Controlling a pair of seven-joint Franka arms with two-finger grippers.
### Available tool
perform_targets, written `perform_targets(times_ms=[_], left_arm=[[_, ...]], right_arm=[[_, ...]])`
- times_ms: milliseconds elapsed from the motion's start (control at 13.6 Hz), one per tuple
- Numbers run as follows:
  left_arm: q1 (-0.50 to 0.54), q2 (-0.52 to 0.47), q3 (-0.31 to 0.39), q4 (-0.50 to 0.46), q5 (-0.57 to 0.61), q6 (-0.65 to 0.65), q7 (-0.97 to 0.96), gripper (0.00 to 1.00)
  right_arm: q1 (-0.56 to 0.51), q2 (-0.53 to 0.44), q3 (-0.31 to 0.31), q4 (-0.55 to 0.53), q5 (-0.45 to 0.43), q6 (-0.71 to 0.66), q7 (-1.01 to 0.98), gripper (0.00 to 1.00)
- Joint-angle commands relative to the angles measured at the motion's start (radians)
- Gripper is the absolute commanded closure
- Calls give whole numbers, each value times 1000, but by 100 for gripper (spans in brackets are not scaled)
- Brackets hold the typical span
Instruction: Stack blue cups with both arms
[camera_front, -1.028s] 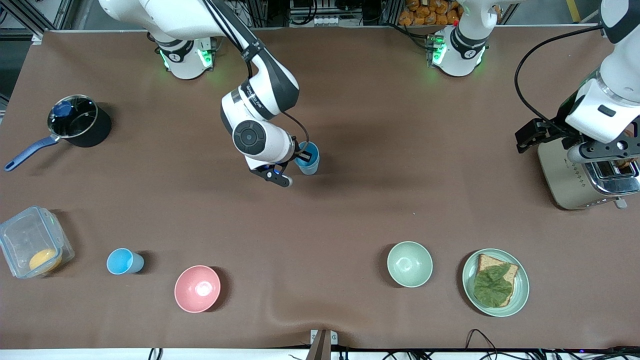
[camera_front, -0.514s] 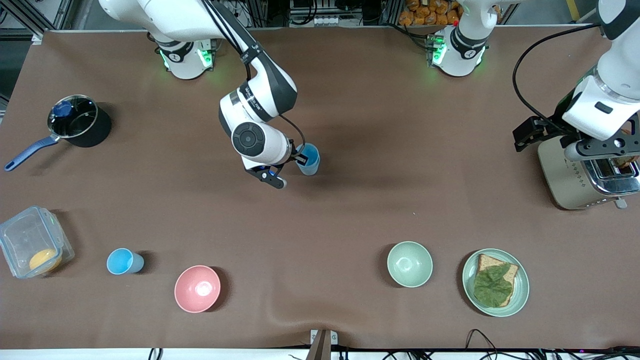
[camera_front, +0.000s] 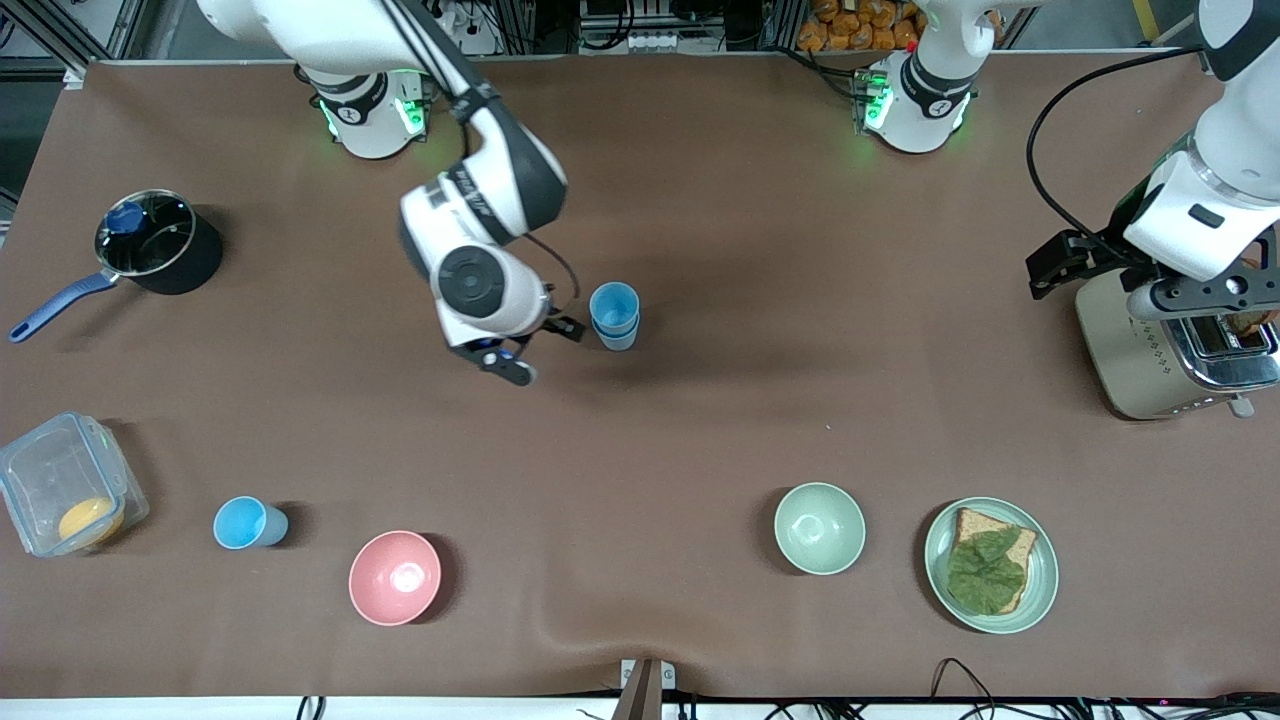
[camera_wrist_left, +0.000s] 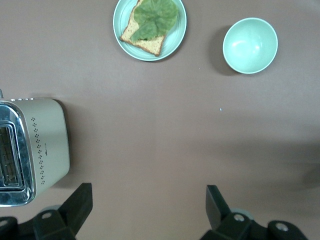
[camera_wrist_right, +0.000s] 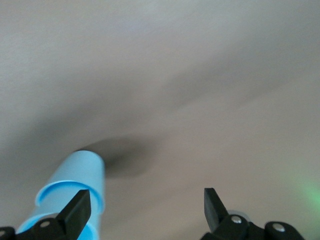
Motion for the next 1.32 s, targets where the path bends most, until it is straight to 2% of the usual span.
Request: perform_targets(times_ms=[0, 294, 661, 955, 1249], left_arm=[[4, -19, 0, -10, -18, -16, 29, 0], [1, -16, 0, -12, -18, -16, 27, 0], [0, -13, -7, -12, -22, -16, 27, 0], [0, -13, -19, -13, -24, -18, 16, 0], [1, -13, -20, -12, -24, -22, 13, 0]], right_arm=[[-125, -73, 12, -24, -22, -123, -182, 0], [-312, -127, 12, -30, -74, -238, -462, 0], [-490, -207, 12, -34, -125, -301, -687, 0], [-550, -351, 12, -48, -151, -286, -855, 0], [-549, -458, 15, -47, -206, -199, -906, 0]])
